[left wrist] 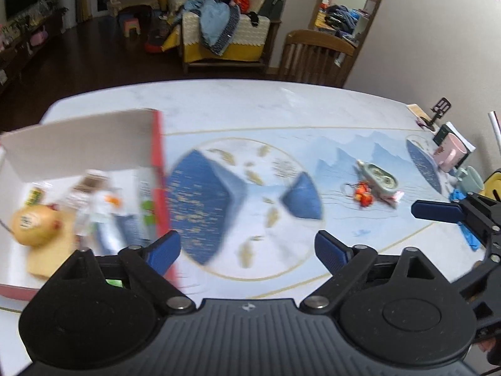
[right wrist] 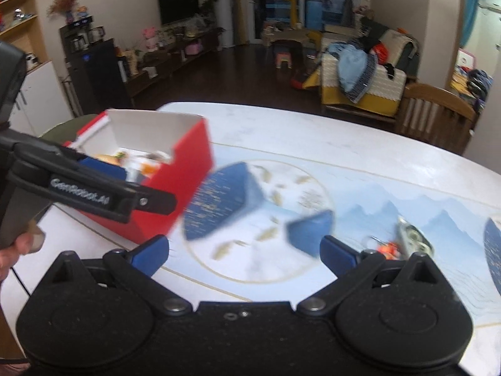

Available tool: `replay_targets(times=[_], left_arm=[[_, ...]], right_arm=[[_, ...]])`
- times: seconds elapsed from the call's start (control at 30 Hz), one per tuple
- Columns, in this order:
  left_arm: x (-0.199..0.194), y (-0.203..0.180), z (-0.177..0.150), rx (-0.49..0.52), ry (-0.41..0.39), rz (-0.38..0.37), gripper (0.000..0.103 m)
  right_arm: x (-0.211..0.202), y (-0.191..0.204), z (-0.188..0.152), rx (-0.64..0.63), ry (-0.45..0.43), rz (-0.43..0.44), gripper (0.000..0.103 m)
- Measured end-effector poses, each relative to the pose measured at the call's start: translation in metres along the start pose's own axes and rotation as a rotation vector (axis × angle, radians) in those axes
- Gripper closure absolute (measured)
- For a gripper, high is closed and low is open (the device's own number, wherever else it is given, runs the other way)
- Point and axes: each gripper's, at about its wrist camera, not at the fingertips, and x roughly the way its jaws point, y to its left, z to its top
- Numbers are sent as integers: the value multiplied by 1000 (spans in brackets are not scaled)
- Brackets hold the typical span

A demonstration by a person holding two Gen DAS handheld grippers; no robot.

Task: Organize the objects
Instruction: 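Withdraw both open tools from the box back to the table, then grasp the red keychain toy with the left tool while the right tool grasps the grey-green tape dispenser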

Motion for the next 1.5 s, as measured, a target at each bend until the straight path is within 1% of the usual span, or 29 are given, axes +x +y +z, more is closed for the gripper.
replay_targets(times=[0.07, 0.27, 0.33, 0.4, 0.57, 0.7, 0.87, 0.97, 1.23, 1.37, 1.5], left_arm=[[9, -15, -1, 3, 2, -9, 1], [39, -59, -1, 27, 5, -3, 1], [48, -73, -2, 57, -18, 4, 1], [56, -89, -2, 111, -40, -8, 1], [84, -119, 4, 165, 15, -70, 1], [110, -142, 10, 204, 48, -21, 1], [140, -158, 11, 227, 60, 2, 1], [157, -163, 13, 223, 78, -4, 1], [191, -176, 20, 204, 85, -34, 1], [203, -182, 23, 215, 83, -40, 1], [211, -189, 21, 253, 71, -42, 2]], right_arm=[[-2, -20, -6, 19, 4, -21, 0], [-2, -80, -23, 82, 25, -75, 0], [0, -100, -27, 90, 35, -110, 0], [5, -118, -30, 98, 51, -136, 0], [20, -157, -32, 116, 92, -159, 1], [31, -180, -29, 127, 114, -170, 2], [49, -199, -24, 128, 136, -177, 3], [60, -206, -22, 143, 146, -177, 3], [91, -221, -18, 165, 193, -152, 7], [105, -223, -16, 154, 215, -145, 11], [117, -224, -15, 139, 232, -133, 18]])
